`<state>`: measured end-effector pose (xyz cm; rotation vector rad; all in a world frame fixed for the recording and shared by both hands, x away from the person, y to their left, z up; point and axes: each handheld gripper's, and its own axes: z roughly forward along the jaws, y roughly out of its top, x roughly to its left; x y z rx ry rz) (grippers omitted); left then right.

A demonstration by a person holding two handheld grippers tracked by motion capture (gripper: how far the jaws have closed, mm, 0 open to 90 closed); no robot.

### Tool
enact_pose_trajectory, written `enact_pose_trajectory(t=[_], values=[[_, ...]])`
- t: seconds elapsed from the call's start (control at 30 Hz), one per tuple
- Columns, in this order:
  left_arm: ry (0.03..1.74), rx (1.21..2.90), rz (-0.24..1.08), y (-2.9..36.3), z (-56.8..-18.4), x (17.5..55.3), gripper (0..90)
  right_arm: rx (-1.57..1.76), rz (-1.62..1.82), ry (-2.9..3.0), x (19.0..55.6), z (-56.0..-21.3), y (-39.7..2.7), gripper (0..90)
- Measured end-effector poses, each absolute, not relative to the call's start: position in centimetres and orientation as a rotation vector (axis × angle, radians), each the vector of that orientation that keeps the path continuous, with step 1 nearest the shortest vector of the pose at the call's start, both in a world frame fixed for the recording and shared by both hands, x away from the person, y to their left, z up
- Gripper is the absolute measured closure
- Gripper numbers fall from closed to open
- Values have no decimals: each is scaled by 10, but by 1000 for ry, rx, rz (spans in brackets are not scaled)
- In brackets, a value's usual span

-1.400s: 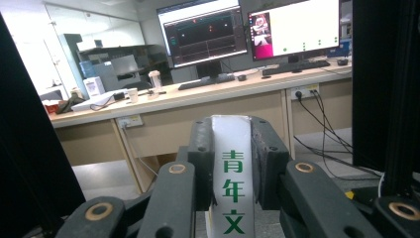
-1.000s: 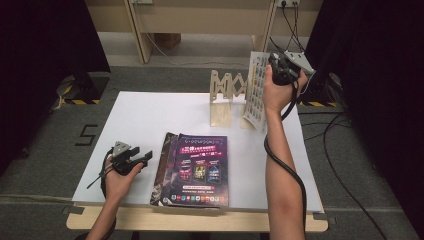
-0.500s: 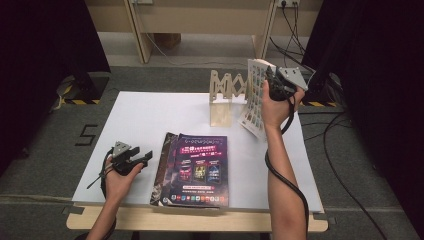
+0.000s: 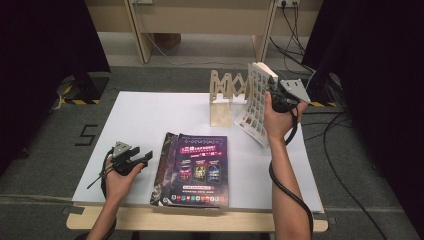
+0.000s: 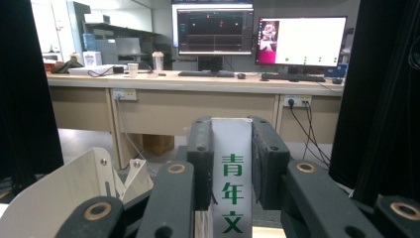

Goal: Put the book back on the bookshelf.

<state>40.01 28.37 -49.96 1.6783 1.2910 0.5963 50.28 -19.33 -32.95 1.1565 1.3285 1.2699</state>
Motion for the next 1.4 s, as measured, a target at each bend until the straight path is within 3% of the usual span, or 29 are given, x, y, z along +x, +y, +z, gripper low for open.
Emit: enact_pose_trajectory(t=[0.77,1.1,1.4], values=[[1288,1676,601,283,-500,400,380,1216,1287,1411,481,-326,-206,701],[1290,1678,598,283,-500,400,380,1261,1259,1466,496,-327,-206,607],[1289,1682,599,283,-500,400,380,1297,1193,1504,511,-323,-199,602]])
